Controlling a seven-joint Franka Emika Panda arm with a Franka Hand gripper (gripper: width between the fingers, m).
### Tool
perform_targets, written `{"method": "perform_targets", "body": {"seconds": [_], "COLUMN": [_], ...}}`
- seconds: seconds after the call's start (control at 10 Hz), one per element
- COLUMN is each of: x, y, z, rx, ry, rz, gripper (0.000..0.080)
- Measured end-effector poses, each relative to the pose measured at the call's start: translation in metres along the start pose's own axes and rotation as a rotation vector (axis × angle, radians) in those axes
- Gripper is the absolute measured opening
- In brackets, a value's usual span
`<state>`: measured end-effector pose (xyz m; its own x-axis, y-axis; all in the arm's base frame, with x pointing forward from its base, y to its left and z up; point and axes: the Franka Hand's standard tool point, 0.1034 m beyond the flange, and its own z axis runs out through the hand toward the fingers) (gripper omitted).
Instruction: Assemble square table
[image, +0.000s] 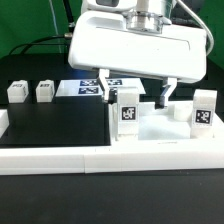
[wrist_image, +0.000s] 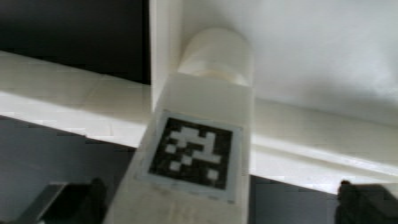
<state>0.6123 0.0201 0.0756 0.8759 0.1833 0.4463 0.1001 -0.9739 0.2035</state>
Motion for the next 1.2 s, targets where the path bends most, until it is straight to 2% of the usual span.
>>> {"method": "perform_targets", "body": {"seconds": [0.1, 0.2, 0.3, 0.4, 0.5, 0.6, 0.7, 0.8, 0.9, 1.2], "x": [0.0, 0.001, 0.006, 0.013, 0.022, 0.021, 0.024, 0.029, 0.033, 0.028], "y": [0.003, 0.022, 0.034, 0.035, 0.038, 0.035, 0.027, 0.026, 0.027, 0.031], "z": [0.0, -0.004, -0.012, -0.017, -0.017, -0.016, -0.013, -0.008, -0.003, 0.005], "rx": [-0.001, 0.007, 0.036, 0.081, 0.093, 0.106, 0.126, 0.136, 0.136, 0.136], "ry": [-0.006, -0.056, -0.107, -0.187, -0.18, -0.231, -0.348, -0.424, -0.433, -0.435], "rz": [-0.013, -0.045, -0.01, 0.014, 0.017, 0.045, 0.064, 0.059, 0.06, 0.083], "gripper": [0.0649, 0.0649, 0.0649, 0.0649, 0.0649, 0.0649, 0.0649, 0.0649, 0.0649, 0.0649]}}
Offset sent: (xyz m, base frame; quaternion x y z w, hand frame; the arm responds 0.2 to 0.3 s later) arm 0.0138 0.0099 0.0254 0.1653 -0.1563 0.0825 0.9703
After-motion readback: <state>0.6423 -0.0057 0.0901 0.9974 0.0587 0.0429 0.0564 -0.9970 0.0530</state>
